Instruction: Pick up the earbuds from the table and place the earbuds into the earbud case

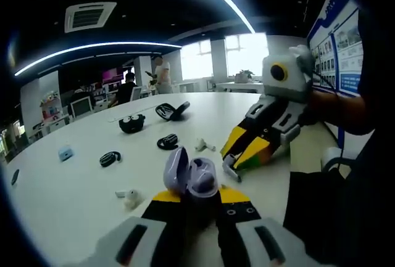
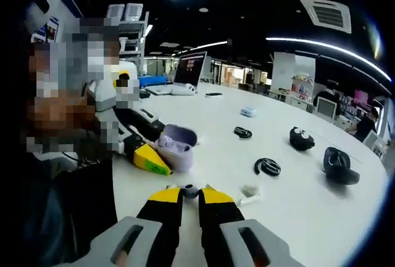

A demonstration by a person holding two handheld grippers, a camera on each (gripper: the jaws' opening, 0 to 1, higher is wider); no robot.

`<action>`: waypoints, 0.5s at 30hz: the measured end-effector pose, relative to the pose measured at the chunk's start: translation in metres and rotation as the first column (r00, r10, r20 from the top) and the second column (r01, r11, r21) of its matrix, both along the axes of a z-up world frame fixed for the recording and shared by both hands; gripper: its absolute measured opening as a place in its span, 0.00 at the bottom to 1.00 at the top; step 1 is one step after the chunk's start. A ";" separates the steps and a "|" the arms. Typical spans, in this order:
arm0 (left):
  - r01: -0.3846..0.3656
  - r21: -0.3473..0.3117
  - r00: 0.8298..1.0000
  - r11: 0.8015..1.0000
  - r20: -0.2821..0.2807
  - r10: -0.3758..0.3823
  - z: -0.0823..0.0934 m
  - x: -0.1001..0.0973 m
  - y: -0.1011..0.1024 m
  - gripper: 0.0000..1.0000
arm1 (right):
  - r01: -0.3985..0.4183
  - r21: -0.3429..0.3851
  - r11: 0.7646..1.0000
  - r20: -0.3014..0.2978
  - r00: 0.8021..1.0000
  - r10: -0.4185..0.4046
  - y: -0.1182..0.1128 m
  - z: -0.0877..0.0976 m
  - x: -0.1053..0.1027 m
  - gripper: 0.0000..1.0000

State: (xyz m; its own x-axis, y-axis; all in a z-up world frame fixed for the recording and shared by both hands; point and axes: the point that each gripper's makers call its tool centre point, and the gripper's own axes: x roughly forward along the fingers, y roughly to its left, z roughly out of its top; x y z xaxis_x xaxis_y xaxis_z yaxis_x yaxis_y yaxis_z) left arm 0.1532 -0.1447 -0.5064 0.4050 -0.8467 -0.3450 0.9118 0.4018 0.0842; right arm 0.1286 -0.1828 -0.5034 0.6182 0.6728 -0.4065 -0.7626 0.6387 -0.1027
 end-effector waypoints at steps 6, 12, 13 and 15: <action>-0.001 0.000 1.000 1.000 0.000 0.001 0.000 0.000 0.000 0.20 | 0.024 -0.139 0.990 0.186 0.983 0.002 -0.003 0.017 0.007 0.10; -0.002 0.001 1.000 1.000 0.001 0.002 0.000 0.000 0.000 0.20 | 0.068 -0.208 0.976 0.357 0.934 0.011 0.002 0.040 0.011 0.10; -0.002 0.001 1.000 1.000 0.001 0.002 0.000 0.000 0.000 0.20 | 0.072 -0.209 0.975 0.376 0.926 0.012 0.001 0.043 0.014 0.10; -0.002 0.001 1.000 1.000 0.001 0.002 0.000 0.000 0.000 0.20 | 0.083 -0.227 0.970 0.420 0.907 0.021 0.000 0.049 0.019 0.10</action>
